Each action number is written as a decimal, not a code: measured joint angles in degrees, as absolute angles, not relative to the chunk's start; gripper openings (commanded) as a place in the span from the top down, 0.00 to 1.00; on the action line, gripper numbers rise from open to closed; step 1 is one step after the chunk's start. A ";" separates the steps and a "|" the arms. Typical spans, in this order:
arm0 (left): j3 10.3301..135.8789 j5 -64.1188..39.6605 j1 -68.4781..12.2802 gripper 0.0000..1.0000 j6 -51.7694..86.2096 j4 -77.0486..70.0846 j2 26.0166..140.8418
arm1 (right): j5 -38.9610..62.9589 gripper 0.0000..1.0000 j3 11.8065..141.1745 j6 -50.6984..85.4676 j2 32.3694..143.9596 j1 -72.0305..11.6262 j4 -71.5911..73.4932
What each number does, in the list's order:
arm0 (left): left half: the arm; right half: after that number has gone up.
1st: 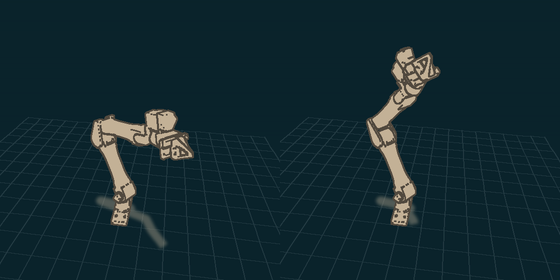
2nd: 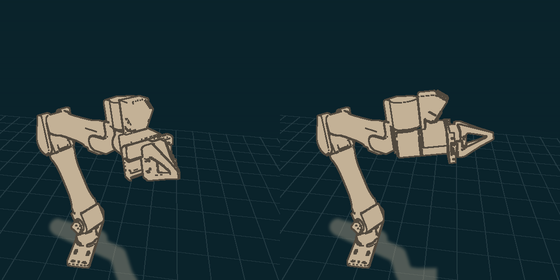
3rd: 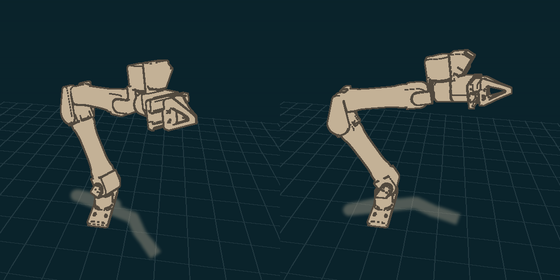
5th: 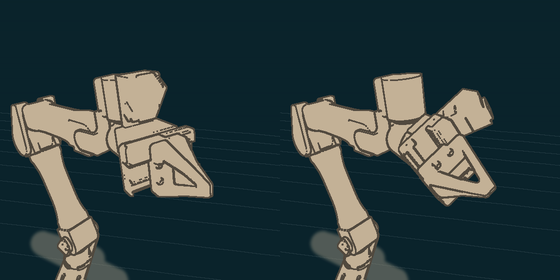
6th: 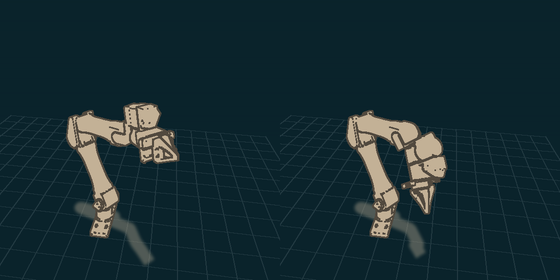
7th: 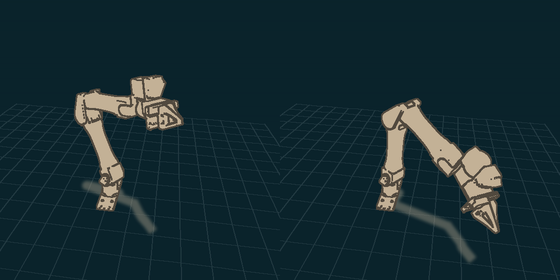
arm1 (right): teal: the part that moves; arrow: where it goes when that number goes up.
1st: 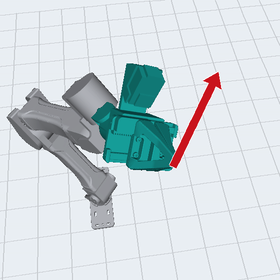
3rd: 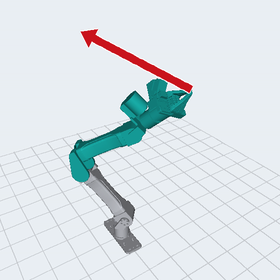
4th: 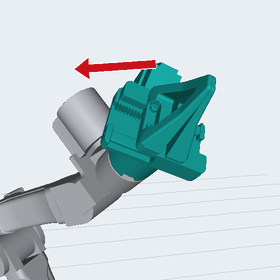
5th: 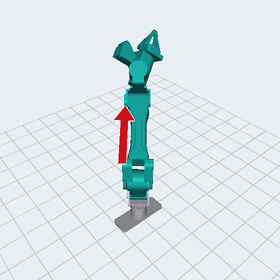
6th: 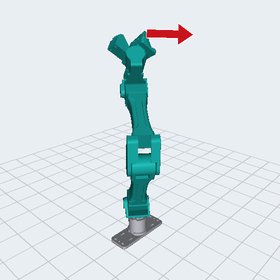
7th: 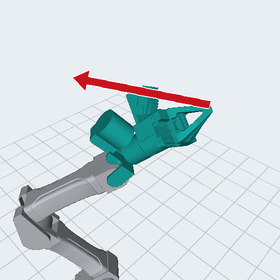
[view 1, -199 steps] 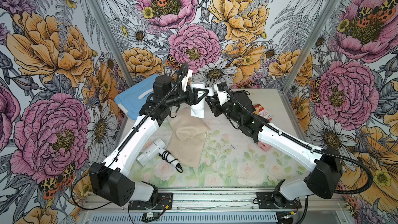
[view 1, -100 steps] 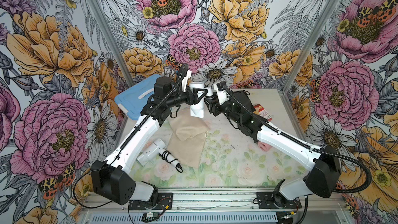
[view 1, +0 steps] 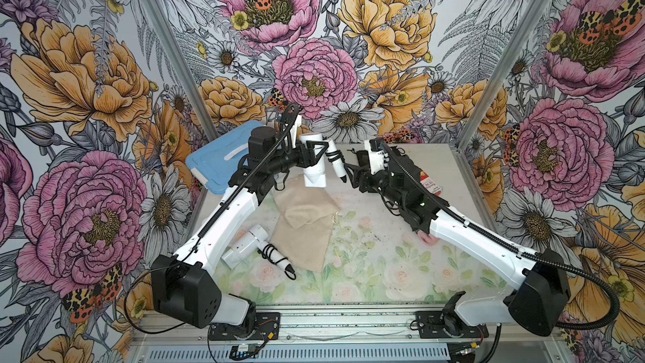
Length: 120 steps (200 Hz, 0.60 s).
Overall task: Pack away hair dryers
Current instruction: Fold the hair dryer.
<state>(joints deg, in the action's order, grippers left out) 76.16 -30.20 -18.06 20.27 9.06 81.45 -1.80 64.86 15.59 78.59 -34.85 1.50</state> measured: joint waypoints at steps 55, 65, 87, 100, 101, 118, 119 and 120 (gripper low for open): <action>76.16 -34.46 -19.16 0.79 20.12 7.77 83.44 | 2.98 0.30 65.06 19.73 80.38 -26.63 0.91; 76.16 -35.05 -19.84 0.79 20.03 7.44 83.79 | 3.90 0.30 65.28 19.94 81.60 -26.65 0.93; 76.20 -35.94 -21.69 0.79 20.05 6.96 84.77 | 6.00 0.31 65.54 20.58 84.25 -26.65 0.99; 76.40 -36.14 -22.61 0.79 20.03 6.85 85.52 | 7.40 0.33 65.54 21.61 85.25 -26.65 1.34; 76.40 -36.16 -22.72 0.79 20.03 6.85 85.65 | 7.49 0.33 65.54 21.65 85.27 -26.65 1.39; 76.82 -36.07 -23.57 0.79 19.99 6.57 86.50 | 7.99 0.34 65.17 23.35 85.67 -26.76 2.02; 76.84 -36.07 -23.57 0.79 19.99 6.57 86.54 | 7.99 0.34 65.12 23.44 85.65 -26.76 2.09; 76.88 -36.07 -23.57 0.79 20.01 6.55 86.63 | 7.99 0.35 65.04 23.62 85.65 -26.81 2.24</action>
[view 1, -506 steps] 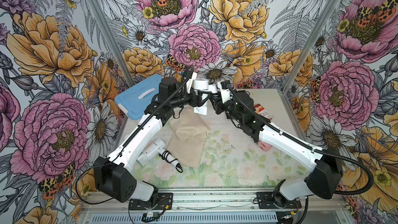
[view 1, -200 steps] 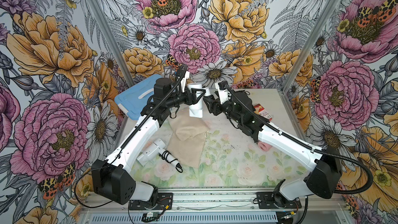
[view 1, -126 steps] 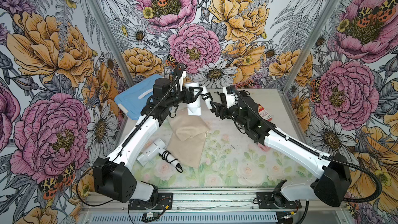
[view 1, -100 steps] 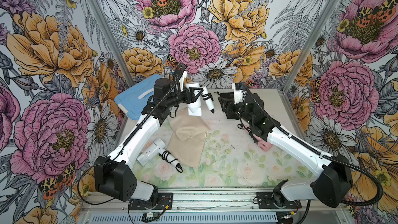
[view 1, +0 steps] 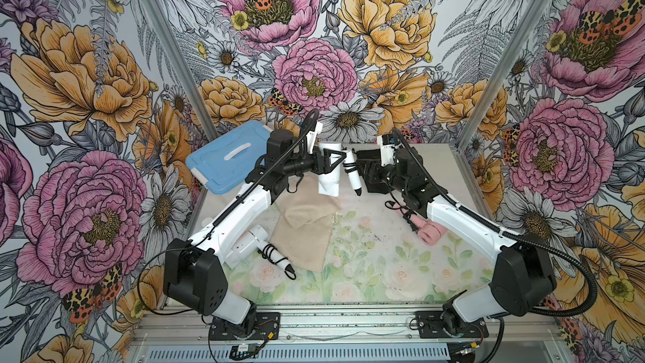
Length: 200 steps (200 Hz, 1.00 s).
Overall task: Pack away hair dryers
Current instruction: Fold the hair dryer.
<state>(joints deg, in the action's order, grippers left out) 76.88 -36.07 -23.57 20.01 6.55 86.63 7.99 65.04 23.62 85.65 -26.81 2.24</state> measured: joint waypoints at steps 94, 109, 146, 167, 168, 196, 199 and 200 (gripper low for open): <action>77.95 -36.10 -23.20 0.79 20.01 6.55 88.55 | 2.74 0.38 61.12 33.01 86.08 -30.15 8.27; 77.95 -36.05 -23.00 0.79 19.97 6.44 88.58 | 2.46 0.38 61.12 33.67 86.56 -30.48 8.95; 77.95 -35.88 -22.85 0.79 19.57 6.31 88.75 | 1.67 0.38 61.12 34.54 87.15 -31.24 9.50; 77.95 -35.90 -22.85 0.79 19.62 5.87 88.84 | 1.45 0.38 61.12 34.70 87.18 -31.68 9.58; 77.95 -35.90 -22.85 0.79 19.62 5.80 88.86 | 1.43 0.38 61.12 34.70 87.18 -31.73 9.58; 77.95 -36.12 -22.74 0.79 19.79 4.45 89.52 | 1.26 0.38 61.34 34.72 87.68 -32.84 9.80; 77.95 -36.10 -22.74 0.79 19.81 4.43 89.60 | 1.26 0.38 61.34 34.72 87.79 -32.84 9.80; 77.95 -36.10 -22.74 0.79 19.81 4.40 89.62 | 1.23 0.38 61.36 34.72 87.81 -32.84 9.80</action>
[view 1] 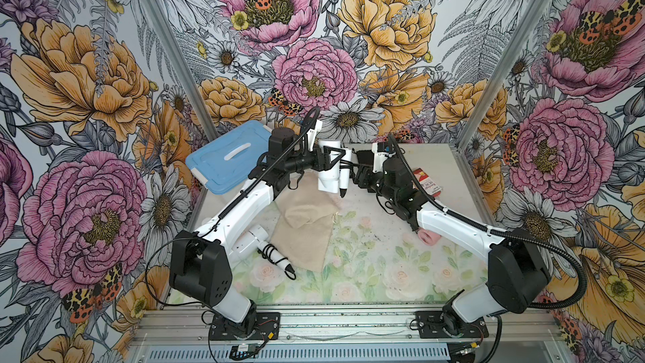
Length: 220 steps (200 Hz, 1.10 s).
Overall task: Pack away hair dryers
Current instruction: Fold the hair dryer, then adjust the hair dryer.
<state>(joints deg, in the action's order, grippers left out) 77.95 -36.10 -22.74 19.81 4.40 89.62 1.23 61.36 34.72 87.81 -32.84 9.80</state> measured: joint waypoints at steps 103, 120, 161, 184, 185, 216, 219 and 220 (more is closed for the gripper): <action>77.95 -40.66 -22.15 0.77 25.30 -2.17 90.04 | 10.41 0.20 55.18 31.86 76.82 -28.01 10.50; 77.95 -42.59 -21.54 0.76 27.79 -5.78 90.56 | 13.50 0.17 54.72 30.65 73.23 -26.85 11.25; 78.00 -46.22 -20.75 0.75 33.45 -13.10 93.49 | 21.30 0.14 54.78 29.95 69.10 -25.52 15.00; 78.00 -47.75 -21.02 0.75 35.83 -15.35 94.80 | 24.69 0.14 55.24 29.95 70.15 -25.32 15.94; 78.02 -47.79 -21.04 0.74 35.92 -15.40 94.83 | 24.77 0.14 55.24 29.98 70.19 -25.30 15.94; 78.94 -49.32 -21.96 0.74 37.91 -17.65 95.20 | 27.27 0.14 55.37 30.13 72.31 -24.80 17.10; 79.07 -49.45 -22.04 0.74 38.11 -18.00 95.20 | 27.51 0.14 55.37 30.20 72.58 -24.69 17.32; 79.11 -49.47 -22.09 0.74 38.11 -18.06 95.20 | 27.59 0.14 55.37 30.20 72.69 -24.64 17.47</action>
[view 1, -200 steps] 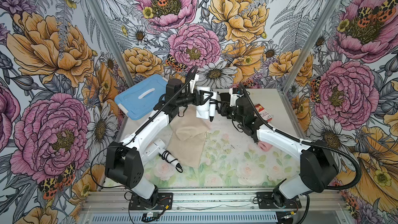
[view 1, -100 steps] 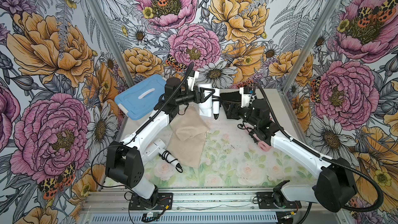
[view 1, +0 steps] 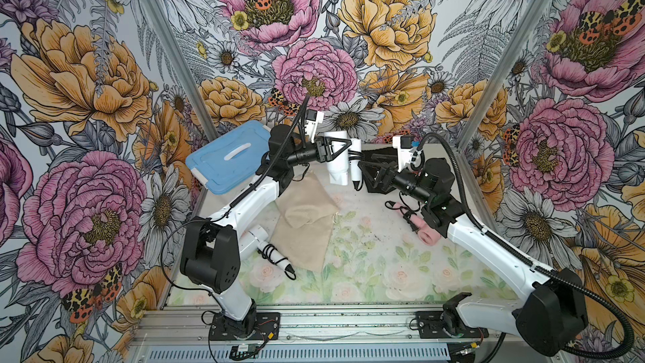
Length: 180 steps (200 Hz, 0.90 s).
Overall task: Pack away hair dryers
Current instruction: Adjust the hair dryer.
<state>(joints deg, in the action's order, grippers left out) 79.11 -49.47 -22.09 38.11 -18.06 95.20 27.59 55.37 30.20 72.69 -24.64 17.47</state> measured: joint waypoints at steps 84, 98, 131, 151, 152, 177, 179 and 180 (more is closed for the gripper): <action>80.49 -51.16 -23.27 0.73 40.16 -21.30 95.20 | 33.15 0.33 55.79 36.95 78.06 -22.55 28.34; 80.51 -51.16 -23.27 0.73 40.18 -21.30 95.20 | 33.93 0.34 55.99 38.68 78.56 -22.41 30.52; 80.79 -51.16 -23.51 0.73 40.18 -21.32 95.20 | 35.48 0.35 56.23 41.98 80.40 -22.41 34.63; 80.79 -51.16 -23.53 0.73 40.18 -21.47 95.20 | 35.90 0.35 56.23 42.92 81.06 -22.41 35.46; 80.82 -51.13 -23.53 0.73 40.18 -21.45 95.20 | 35.88 0.35 56.23 42.94 81.06 -22.41 35.48; 81.06 -51.13 -23.75 0.72 40.18 -21.43 95.24 | 36.14 0.49 56.25 43.55 81.25 -22.41 36.16; 81.10 -51.11 -23.77 0.72 40.16 -21.43 95.24 | 36.36 0.51 56.25 43.86 81.28 -22.41 36.32; 81.12 -51.11 -23.79 0.72 40.18 -21.43 95.24 | 36.34 0.51 56.25 44.01 81.28 -22.41 36.34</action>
